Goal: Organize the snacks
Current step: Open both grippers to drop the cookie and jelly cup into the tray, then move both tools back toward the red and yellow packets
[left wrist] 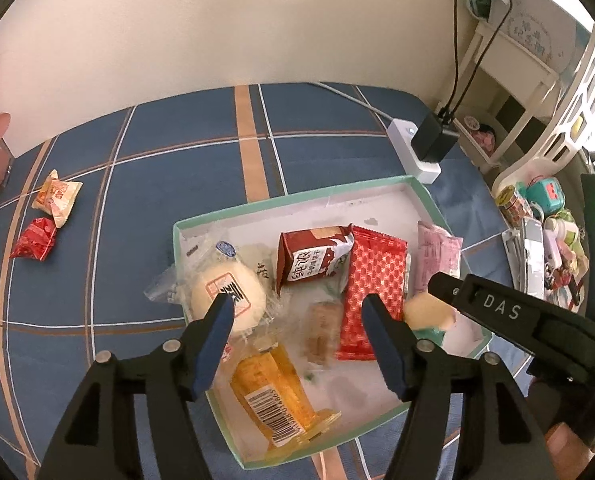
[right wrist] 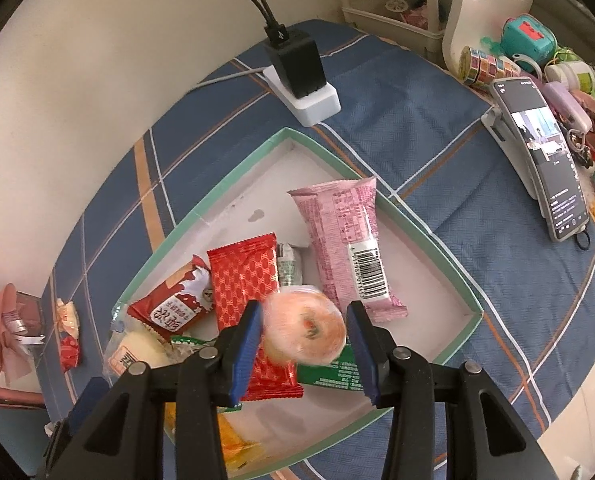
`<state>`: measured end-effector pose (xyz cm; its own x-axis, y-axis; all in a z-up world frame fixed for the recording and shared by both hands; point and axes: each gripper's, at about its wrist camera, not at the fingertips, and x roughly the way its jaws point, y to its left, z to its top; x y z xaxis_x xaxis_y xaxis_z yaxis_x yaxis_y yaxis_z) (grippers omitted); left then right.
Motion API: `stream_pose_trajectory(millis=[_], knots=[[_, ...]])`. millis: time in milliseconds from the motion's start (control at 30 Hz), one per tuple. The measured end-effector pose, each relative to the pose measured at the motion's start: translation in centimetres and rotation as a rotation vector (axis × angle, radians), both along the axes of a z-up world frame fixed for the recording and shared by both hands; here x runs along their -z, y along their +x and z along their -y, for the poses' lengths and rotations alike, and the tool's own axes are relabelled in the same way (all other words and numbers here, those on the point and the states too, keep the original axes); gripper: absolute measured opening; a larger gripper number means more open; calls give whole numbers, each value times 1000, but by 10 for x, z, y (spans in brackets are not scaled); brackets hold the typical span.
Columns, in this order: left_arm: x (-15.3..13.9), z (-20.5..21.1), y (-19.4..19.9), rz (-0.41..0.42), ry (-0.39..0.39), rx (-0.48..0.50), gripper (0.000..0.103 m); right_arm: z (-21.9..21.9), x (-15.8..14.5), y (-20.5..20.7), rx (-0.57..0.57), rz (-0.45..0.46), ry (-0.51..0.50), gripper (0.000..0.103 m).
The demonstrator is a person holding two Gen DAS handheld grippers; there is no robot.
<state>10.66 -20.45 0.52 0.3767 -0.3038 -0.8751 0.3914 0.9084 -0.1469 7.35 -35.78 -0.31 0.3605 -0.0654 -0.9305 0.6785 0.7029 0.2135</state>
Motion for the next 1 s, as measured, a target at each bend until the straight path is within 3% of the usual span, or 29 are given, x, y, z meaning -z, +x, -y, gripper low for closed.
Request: stream_pose_trajectory(millis=[100, 200, 400, 500, 600, 1000], knots=[[-5, -4, 0, 5, -4, -12, 67, -2, -4, 1, -9, 2, -18, 49], [-8, -13, 3, -6, 3, -58, 67, -4, -7, 3, -20, -5, -34, 62], [-6, -39, 14, -32, 28, -179, 67, -16, -14, 8, -63, -7, -69, 74], [-3, -59, 20, -53, 30, -258, 69, -25, -16, 13, -97, -10, -86, 75], [-1, -75, 24, -72, 12, -312, 81, -35, -18, 18, -133, -6, -107, 80], [15, -139, 38, -107, 61, -486, 89, -73, -26, 32, -245, 7, -169, 87]])
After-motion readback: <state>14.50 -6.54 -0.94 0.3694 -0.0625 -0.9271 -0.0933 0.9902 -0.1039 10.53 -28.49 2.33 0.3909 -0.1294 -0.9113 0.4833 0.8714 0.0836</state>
